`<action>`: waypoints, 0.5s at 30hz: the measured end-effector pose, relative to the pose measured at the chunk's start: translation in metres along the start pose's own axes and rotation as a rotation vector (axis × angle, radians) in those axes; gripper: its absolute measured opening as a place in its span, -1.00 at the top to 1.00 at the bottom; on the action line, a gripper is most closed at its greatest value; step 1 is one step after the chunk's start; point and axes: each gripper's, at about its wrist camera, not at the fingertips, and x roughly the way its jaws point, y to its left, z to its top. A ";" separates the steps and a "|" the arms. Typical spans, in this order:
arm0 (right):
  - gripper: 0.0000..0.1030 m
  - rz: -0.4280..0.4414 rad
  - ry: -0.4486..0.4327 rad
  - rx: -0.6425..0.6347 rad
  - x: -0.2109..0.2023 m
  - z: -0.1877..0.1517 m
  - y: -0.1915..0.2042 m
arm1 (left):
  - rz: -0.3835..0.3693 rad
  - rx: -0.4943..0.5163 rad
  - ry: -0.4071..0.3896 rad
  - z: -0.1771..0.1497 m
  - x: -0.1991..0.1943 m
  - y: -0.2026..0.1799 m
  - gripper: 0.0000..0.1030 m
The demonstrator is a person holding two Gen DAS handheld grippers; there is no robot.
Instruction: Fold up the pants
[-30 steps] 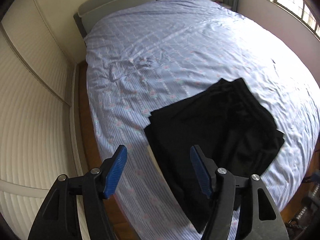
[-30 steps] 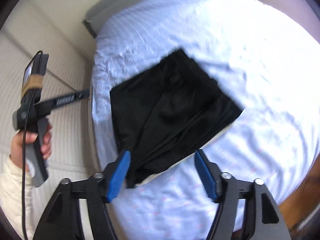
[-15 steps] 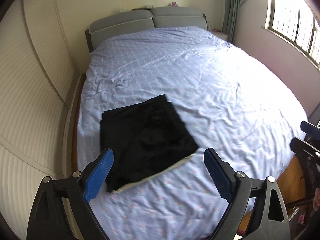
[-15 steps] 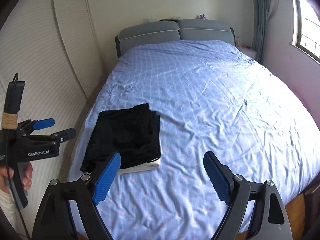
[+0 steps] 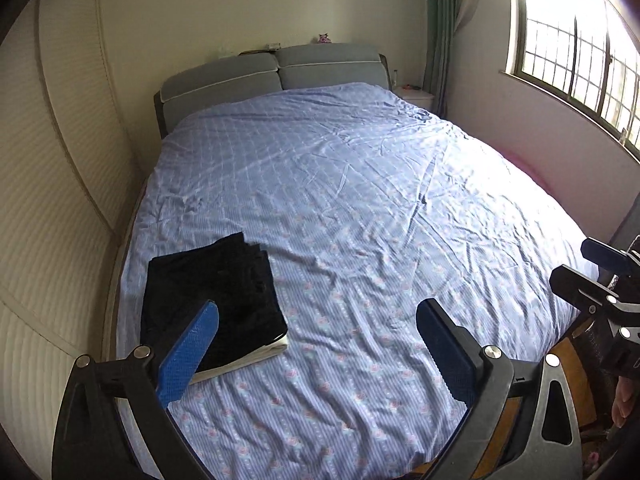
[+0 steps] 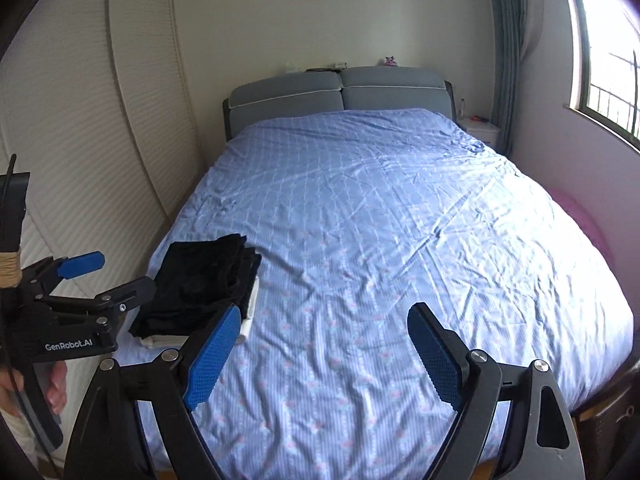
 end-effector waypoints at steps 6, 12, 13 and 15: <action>-0.68 -0.025 -0.029 0.054 -0.010 0.006 -0.054 | -0.016 0.023 -0.022 0.019 0.001 -0.060 -0.96; -0.68 0.006 -0.051 0.054 -0.023 0.012 -0.122 | -0.013 -0.079 -0.033 0.024 -0.002 -0.124 -0.96; -0.68 0.023 -0.053 0.046 -0.027 0.014 -0.135 | 0.003 -0.105 -0.026 0.024 -0.003 -0.137 -0.96; -0.68 0.045 -0.043 0.023 -0.031 0.017 -0.156 | 0.007 -0.137 -0.019 0.022 -0.005 -0.158 -0.96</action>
